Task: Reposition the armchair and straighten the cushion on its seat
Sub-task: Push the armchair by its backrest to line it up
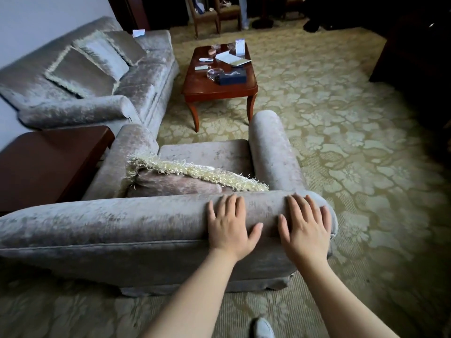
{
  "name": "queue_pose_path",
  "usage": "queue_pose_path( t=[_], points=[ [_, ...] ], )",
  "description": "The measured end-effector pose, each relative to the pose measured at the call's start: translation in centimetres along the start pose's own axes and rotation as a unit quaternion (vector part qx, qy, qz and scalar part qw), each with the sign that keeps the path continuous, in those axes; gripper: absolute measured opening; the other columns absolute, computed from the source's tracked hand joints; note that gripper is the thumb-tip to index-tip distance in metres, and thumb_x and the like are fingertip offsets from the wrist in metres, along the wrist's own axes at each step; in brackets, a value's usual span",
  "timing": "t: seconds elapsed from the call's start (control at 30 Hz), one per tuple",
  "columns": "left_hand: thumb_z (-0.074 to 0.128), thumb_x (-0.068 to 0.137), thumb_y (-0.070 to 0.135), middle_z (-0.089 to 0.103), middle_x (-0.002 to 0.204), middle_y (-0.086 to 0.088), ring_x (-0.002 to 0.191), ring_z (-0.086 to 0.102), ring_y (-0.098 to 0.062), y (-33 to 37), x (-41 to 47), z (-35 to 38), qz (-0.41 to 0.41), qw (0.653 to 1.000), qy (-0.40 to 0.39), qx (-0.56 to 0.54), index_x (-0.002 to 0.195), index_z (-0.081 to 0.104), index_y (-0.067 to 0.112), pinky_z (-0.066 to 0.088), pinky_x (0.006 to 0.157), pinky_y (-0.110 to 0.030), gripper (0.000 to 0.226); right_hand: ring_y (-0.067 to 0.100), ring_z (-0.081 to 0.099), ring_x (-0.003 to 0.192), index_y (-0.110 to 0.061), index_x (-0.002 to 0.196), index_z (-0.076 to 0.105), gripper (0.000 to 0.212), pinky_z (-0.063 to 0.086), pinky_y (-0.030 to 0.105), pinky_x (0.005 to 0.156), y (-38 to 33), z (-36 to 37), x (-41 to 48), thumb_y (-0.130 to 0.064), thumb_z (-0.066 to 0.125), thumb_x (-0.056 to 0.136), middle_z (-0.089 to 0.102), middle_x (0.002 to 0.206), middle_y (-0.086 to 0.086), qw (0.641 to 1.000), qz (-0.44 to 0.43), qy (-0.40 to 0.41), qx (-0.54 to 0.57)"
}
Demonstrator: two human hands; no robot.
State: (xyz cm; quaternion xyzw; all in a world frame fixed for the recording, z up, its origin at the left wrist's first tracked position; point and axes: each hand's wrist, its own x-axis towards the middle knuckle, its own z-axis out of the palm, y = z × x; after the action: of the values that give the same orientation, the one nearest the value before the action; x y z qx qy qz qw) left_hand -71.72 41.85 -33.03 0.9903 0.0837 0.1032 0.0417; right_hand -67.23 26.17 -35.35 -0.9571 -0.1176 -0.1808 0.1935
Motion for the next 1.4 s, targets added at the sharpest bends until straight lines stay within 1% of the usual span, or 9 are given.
queue_pose_path(
  t=[0.17, 0.33, 0.57, 0.87, 1.0, 1.1, 1.2, 1.27, 1.4],
  points=[
    [0.041, 0.072, 0.057, 0.066, 0.109, -0.011, 0.103, 0.060, -0.030, 0.2, 1.5, 1.7, 0.002, 0.999, 0.053, -0.002, 0.108, 0.063, 0.008, 0.038, 0.097, -0.054, 0.064, 0.029, 0.064, 0.096, -0.014, 0.098, 0.070, 0.040, 0.038, 0.045, 0.095, 0.4, 2.0, 1.5, -0.040, 0.046, 0.079, 0.071, 0.097, 0.005, 0.994, -0.005, 0.113, 0.012],
    [0.037, 0.071, 0.056, 0.067, 0.098, -0.012, 0.092, 0.062, -0.031, 0.8, 2.4, 1.4, 0.007, 0.998, 0.056, 0.017, 0.102, 0.064, 0.008, 0.040, 0.092, -0.052, 0.063, 0.030, 0.062, 0.082, -0.015, 0.085, 0.068, 0.034, 0.039, 0.043, 0.090, 1.0, 2.3, 2.4, -0.040, 0.047, 0.078, 0.068, 0.081, 0.005, 0.992, -0.013, 0.129, -0.005],
    [0.034, 0.073, 0.058, 0.066, 0.093, -0.010, 0.089, 0.060, -0.031, 3.1, 6.2, 2.4, -0.005, 0.998, 0.063, 0.017, 0.097, 0.061, 0.010, 0.038, 0.092, -0.051, 0.061, 0.033, 0.059, 0.072, -0.012, 0.078, 0.066, 0.034, 0.038, 0.042, 0.087, 3.6, 2.8, 6.6, -0.039, 0.045, 0.078, 0.065, 0.075, 0.008, 0.988, -0.030, 0.147, -0.025],
    [0.032, 0.071, 0.061, 0.063, 0.094, -0.011, 0.091, 0.056, -0.032, 8.6, 11.4, 5.0, -0.046, 0.997, 0.052, 0.012, 0.099, 0.059, 0.008, 0.033, 0.096, -0.054, 0.066, 0.036, 0.057, 0.075, -0.012, 0.089, 0.065, 0.036, 0.039, 0.045, 0.086, 10.6, 5.2, 12.6, -0.038, 0.041, 0.082, 0.065, 0.081, 0.011, 0.981, -0.068, 0.177, -0.029],
    [0.039, 0.076, 0.060, 0.058, 0.114, -0.013, 0.107, 0.049, -0.034, 8.2, 10.3, 4.7, -0.028, 0.999, 0.018, -0.010, 0.115, 0.051, 0.007, 0.025, 0.102, -0.055, 0.067, 0.037, 0.057, 0.077, -0.009, 0.093, 0.066, 0.039, 0.036, 0.044, 0.088, 10.1, 4.6, 11.6, -0.036, 0.039, 0.083, 0.066, 0.086, 0.015, 0.987, -0.054, 0.149, -0.028],
    [0.045, 0.081, 0.053, 0.049, 0.130, -0.013, 0.120, 0.042, -0.034, 6.9, 10.0, 4.1, 0.046, 0.998, 0.012, -0.050, 0.125, 0.044, 0.006, 0.022, 0.106, -0.053, 0.064, 0.039, 0.056, 0.079, -0.005, 0.086, 0.063, 0.042, 0.035, 0.046, 0.087, 8.3, 3.6, 12.1, -0.036, 0.035, 0.083, 0.064, 0.082, 0.021, 0.994, 0.014, 0.102, -0.026],
    [0.054, 0.082, 0.041, 0.053, 0.124, -0.016, 0.113, 0.050, -0.035, 2.2, 8.3, 2.7, 0.104, 0.989, 0.047, -0.096, 0.120, 0.051, 0.002, 0.036, 0.100, -0.045, 0.055, 0.041, 0.056, 0.087, 0.000, 0.086, 0.061, 0.049, 0.036, 0.048, 0.089, 3.8, 3.2, 12.6, -0.040, 0.032, 0.086, 0.062, 0.089, 0.026, 0.998, 0.046, 0.005, -0.032],
    [0.050, 0.081, 0.040, 0.057, 0.121, -0.017, 0.112, 0.054, -0.035, -2.8, 6.5, 1.4, 0.079, 0.991, 0.075, -0.073, 0.118, 0.056, 0.001, 0.043, 0.095, -0.042, 0.054, 0.040, 0.057, 0.090, -0.002, 0.089, 0.061, 0.053, 0.040, 0.047, 0.087, -1.2, 3.7, 11.7, -0.045, 0.031, 0.088, 0.061, 0.093, 0.025, 0.998, -0.038, -0.055, -0.018],
    [0.041, 0.080, 0.044, 0.062, 0.116, -0.016, 0.109, 0.058, -0.035, -15.0, 1.6, -1.2, -0.047, 0.996, 0.068, 0.022, 0.115, 0.060, 0.003, 0.046, 0.092, -0.045, 0.057, 0.036, 0.057, 0.090, -0.007, 0.093, 0.059, 0.058, 0.042, 0.044, 0.083, -14.8, 5.7, 7.0, -0.054, 0.026, 0.085, 0.062, 0.096, 0.017, 0.964, -0.230, -0.122, 0.045]
  ],
)
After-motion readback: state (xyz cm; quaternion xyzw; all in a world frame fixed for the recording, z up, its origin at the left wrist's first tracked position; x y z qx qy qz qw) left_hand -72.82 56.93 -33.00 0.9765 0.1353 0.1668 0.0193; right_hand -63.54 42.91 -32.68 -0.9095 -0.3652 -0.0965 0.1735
